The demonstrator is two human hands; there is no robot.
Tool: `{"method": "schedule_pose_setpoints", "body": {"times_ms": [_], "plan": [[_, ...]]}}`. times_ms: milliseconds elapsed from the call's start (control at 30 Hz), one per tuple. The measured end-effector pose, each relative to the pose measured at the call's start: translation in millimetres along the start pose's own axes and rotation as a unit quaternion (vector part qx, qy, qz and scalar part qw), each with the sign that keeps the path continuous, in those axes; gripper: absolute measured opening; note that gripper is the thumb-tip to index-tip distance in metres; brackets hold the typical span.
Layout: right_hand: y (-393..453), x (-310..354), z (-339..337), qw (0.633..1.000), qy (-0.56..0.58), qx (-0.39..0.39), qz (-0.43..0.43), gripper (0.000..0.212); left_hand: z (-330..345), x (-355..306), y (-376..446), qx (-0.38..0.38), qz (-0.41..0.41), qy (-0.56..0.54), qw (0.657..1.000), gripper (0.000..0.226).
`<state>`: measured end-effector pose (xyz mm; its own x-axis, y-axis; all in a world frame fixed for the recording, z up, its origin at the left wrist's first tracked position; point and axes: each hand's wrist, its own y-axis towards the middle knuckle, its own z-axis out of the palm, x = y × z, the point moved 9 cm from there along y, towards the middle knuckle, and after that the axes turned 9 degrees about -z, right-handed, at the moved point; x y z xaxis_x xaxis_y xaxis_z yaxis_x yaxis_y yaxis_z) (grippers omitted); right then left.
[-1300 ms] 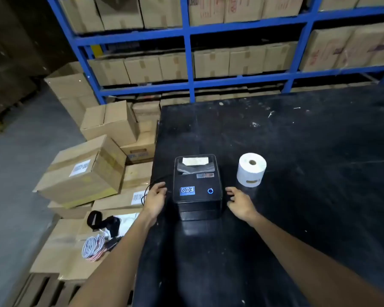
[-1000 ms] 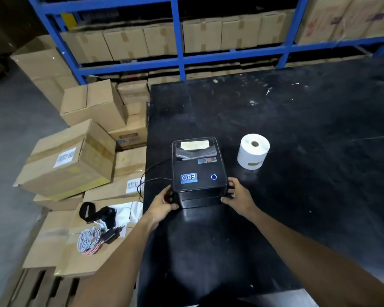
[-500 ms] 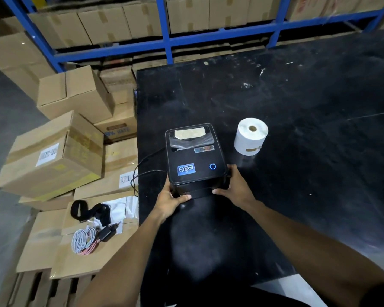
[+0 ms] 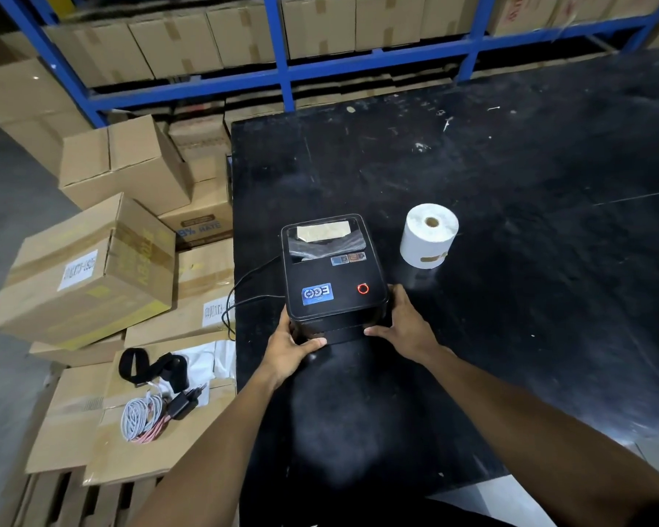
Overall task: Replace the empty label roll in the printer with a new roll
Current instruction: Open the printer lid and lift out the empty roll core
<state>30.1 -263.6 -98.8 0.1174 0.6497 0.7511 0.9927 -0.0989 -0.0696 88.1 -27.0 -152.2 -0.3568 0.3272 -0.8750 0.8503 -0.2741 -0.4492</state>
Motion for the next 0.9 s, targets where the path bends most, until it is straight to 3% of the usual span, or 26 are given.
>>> {"method": "schedule_pose_setpoints", "body": {"times_ms": [200, 400, 600, 767, 900], "plan": [[4, -3, -1, 1.000, -0.004, -0.009, 0.002, 0.082, 3, -4, -1, 0.038, 0.010, -0.025, 0.999, 0.093], [0, 7, 3, 0.993, 0.102, -0.017, -0.052, 0.113, 7, -6, -3, 0.052, 0.001, -0.042, 0.998, 0.096], [-2, 20, 6, 0.981, 0.165, -0.072, -0.074, 0.096, 14, -2, 2, 0.061, -0.033, -0.089, 0.994, 0.091], [7, 46, -20, 0.965, 0.157, -0.195, -0.079, 0.076, 11, -6, 3, 0.042, -0.061, -0.119, 0.990, 0.088], [40, 73, -43, 0.940, 0.229, -0.251, 0.007, 0.076, 8, -17, 8, 0.029, -0.094, -0.096, 0.990, 0.100]]}}
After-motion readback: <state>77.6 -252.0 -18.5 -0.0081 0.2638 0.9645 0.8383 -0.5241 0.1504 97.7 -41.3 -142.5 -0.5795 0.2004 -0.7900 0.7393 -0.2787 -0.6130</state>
